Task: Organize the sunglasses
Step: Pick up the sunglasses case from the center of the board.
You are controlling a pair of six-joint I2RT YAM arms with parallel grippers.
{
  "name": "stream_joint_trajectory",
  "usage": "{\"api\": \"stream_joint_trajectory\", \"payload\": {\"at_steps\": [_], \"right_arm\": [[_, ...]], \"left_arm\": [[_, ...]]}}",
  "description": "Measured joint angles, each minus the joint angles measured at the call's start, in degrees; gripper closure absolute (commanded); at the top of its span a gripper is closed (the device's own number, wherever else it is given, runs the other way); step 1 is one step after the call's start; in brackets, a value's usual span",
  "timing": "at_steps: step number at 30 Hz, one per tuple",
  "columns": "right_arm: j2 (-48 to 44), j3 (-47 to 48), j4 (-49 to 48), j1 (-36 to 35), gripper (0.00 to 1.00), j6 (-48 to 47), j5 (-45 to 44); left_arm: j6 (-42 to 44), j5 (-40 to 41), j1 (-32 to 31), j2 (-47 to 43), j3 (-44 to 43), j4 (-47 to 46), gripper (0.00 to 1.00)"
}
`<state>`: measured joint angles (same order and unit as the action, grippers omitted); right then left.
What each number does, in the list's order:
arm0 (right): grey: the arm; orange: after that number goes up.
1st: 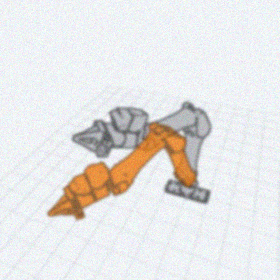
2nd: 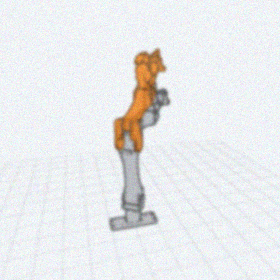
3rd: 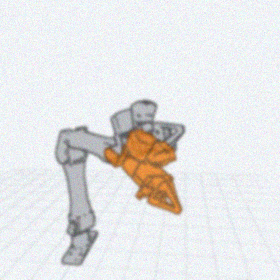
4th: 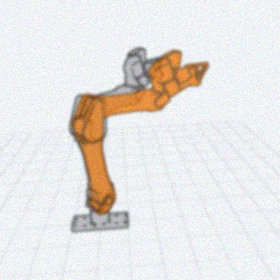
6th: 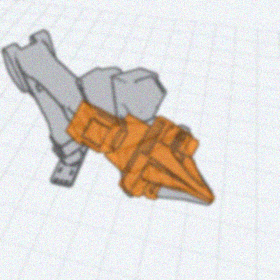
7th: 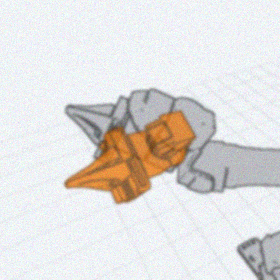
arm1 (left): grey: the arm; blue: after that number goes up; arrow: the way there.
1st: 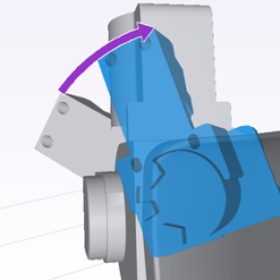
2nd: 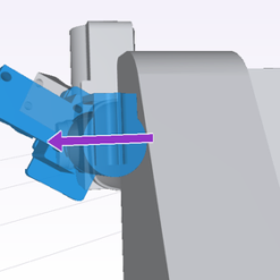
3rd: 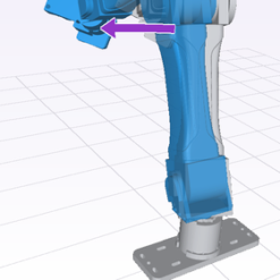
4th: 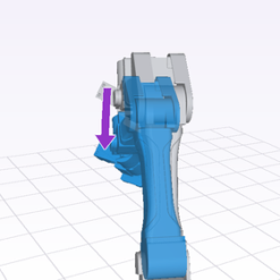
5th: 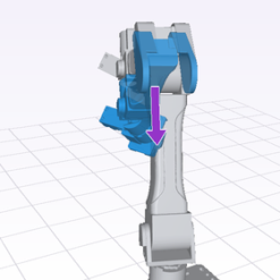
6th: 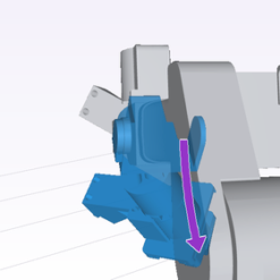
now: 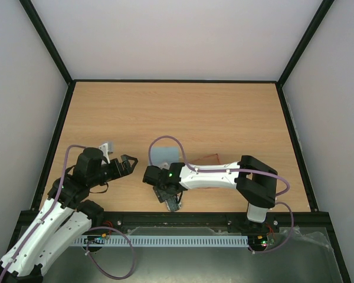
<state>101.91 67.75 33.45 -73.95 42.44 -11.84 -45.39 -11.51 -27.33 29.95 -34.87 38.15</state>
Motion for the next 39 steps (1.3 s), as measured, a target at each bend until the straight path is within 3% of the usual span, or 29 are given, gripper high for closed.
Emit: {"api": "stream_joint_trajectory", "payload": {"at_steps": [6,17,24,28,35,39], "right_arm": [[0.59,-0.57,-0.5,0.0,0.23,0.0,0.42],[0.96,-1.09,-1.27,-0.02,0.47,-0.02,0.92],[-0.85,-2.14,-1.99,0.61,0.5,-0.02,1.88],[-8.57,-6.36,-4.9,4.52,0.49,-0.2,7.04],[-28.94,-14.01,-14.21,20.48,0.49,0.72,21.05],[-34.18,-16.65,-20.72,25.07,0.49,2.67,30.4]], "left_arm": [[0.0,0.0,0.0,-0.04,0.0,0.02,0.01],[0.0,-0.02,0.0,-0.04,0.0,0.04,0.01],[0.0,-0.22,0.0,-0.02,0.0,0.0,0.0],[0.0,-1.79,0.0,0.55,0.0,-0.33,0.01],[-1.49,-9.31,-0.04,2.6,0.0,-6.21,0.0],[-3.82,-12.79,-1.27,4.55,-0.26,-10.99,0.0]]}}
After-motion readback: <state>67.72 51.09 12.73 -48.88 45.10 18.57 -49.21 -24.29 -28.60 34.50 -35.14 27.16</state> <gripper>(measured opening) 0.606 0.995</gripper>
